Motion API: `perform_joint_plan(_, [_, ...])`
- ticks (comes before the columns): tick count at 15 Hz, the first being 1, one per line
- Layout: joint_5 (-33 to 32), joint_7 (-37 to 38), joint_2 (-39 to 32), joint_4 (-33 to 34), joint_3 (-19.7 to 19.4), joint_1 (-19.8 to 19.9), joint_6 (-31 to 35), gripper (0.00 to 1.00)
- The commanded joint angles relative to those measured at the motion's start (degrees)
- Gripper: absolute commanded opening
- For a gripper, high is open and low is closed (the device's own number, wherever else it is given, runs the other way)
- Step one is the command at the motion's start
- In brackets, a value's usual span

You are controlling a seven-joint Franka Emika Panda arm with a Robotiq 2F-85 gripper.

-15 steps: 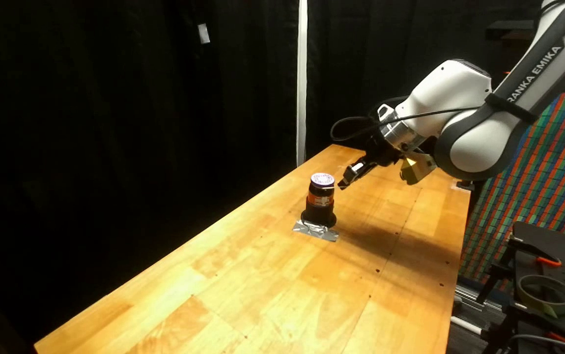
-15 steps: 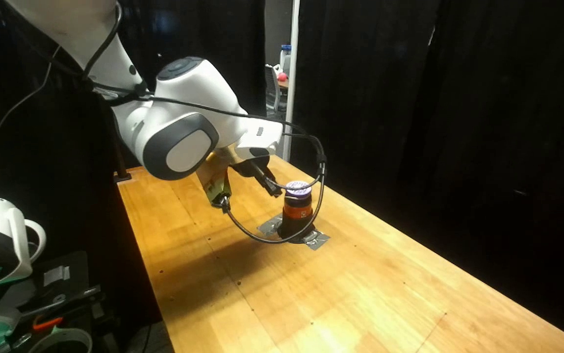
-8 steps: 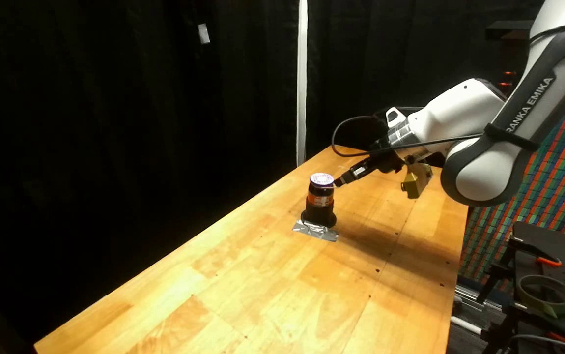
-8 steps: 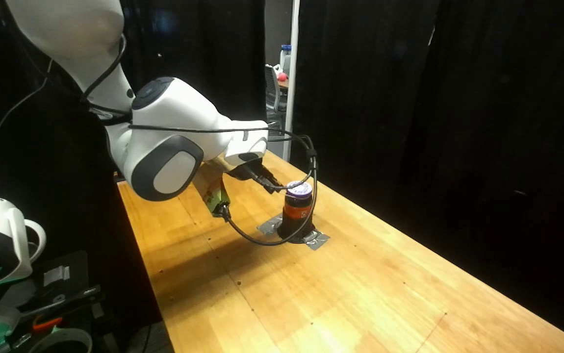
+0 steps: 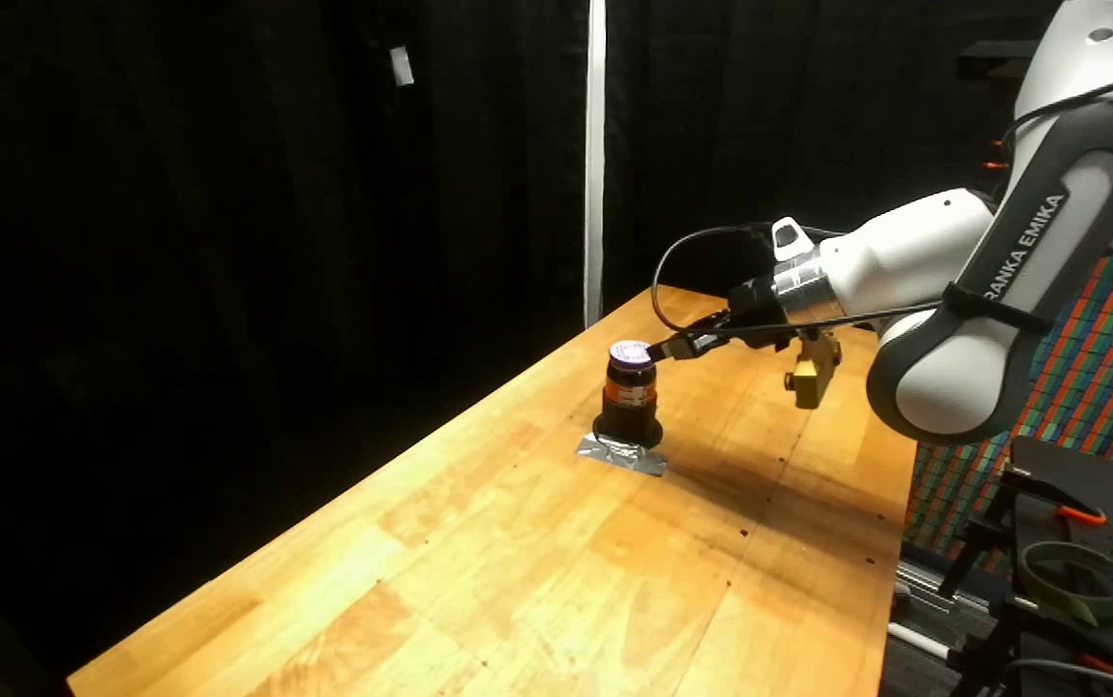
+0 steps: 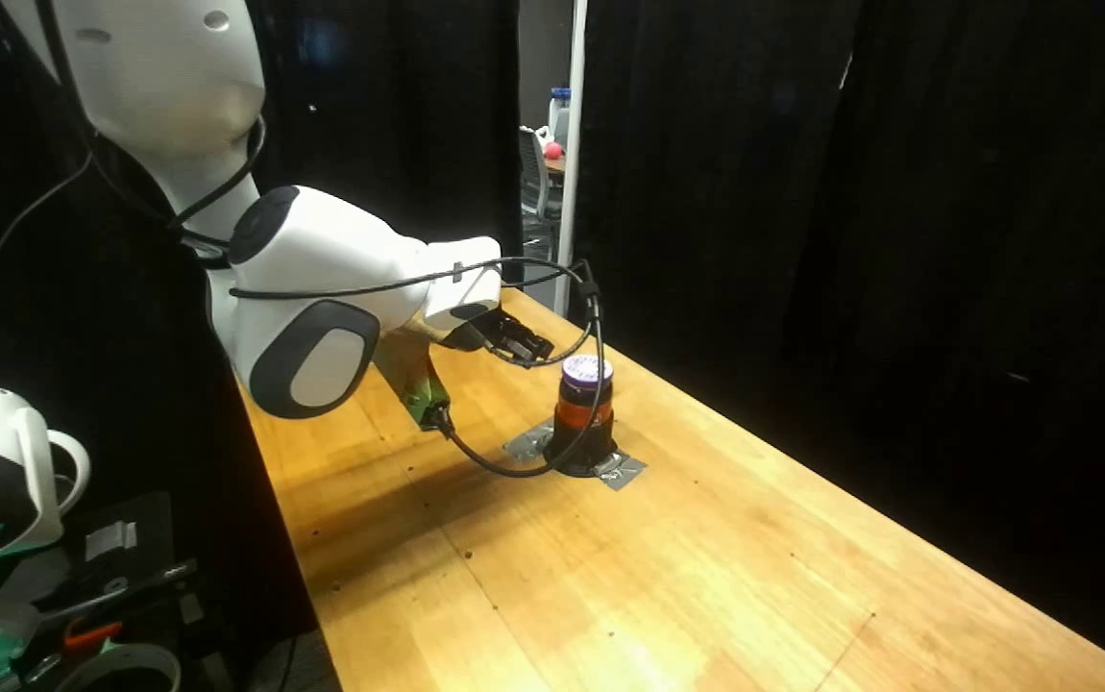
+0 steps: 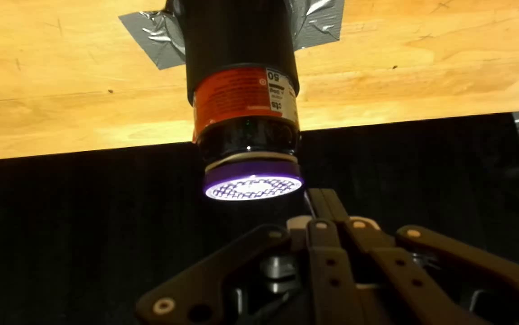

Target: Put the rubber band on the cup

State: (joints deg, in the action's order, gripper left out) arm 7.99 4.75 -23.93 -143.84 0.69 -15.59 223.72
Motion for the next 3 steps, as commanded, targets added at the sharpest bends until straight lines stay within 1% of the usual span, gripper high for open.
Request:
perform_joint_plan(1, [-5.7,4.9,3.2,-0.3,5.5,5.6,-7.8,0.29])
perform_joint_plan(2, [-9.5,7.5,4.3,-0.4,7.5,7.9,-11.7,0.3])
perform_joint_plan(3, [-13.3,10.3,5.2,0.0,9.9,10.4,-16.1,0.36])
